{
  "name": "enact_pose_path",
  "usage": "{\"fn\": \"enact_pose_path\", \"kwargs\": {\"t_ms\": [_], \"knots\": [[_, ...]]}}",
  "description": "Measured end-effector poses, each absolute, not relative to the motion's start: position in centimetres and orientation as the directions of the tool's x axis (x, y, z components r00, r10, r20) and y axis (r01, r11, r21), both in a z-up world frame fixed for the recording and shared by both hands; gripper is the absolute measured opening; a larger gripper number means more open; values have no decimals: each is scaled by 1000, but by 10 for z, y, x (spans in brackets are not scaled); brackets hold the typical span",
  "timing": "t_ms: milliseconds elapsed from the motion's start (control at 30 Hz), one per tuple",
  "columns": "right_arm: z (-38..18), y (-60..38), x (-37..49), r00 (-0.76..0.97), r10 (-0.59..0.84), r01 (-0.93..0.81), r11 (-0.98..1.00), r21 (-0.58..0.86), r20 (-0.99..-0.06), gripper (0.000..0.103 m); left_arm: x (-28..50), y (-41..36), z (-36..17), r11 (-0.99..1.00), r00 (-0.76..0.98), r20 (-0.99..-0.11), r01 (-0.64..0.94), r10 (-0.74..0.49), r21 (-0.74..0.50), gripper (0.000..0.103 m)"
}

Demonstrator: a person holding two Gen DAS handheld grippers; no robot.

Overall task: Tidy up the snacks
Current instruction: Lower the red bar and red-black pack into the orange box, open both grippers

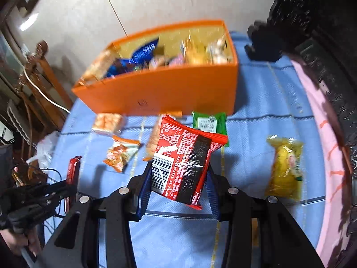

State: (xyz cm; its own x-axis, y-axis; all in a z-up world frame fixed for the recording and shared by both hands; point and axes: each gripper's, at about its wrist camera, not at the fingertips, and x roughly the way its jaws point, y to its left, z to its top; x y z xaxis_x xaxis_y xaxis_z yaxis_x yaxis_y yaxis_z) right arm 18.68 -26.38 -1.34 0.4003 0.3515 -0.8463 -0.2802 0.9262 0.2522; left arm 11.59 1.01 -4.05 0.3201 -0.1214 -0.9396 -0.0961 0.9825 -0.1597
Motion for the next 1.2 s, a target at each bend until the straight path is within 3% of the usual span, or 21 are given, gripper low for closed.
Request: {"fn": "enact_pose_path", "kwargs": {"t_ms": [600, 867, 900, 933, 1000, 1200], "knots": [[80, -237, 274, 565, 447, -358, 890, 281, -693, 44, 210, 6, 89, 994, 566, -818, 16, -100, -110, 23], [75, -220, 341, 586, 430, -308, 902, 301, -687, 48, 316, -3, 93, 989, 576, -808, -1, -122, -150, 24], [73, -221, 347, 591, 416, -286, 909, 303, -691, 64, 325, -3, 90, 986, 569, -812, -8, -130, -164, 29], [72, -225, 351, 600, 402, -263, 915, 305, -692, 79, 333, -3, 87, 984, 565, -814, -20, -136, -178, 55], [72, -232, 350, 628, 380, -230, 924, 305, -679, 88, 341, 4, 82, 982, 567, -818, -77, -101, -174, 90], [54, -244, 337, 597, 381, -235, 925, 300, -706, 88, 328, 10, 71, 985, 556, -827, -78, -86, -156, 90]]}}
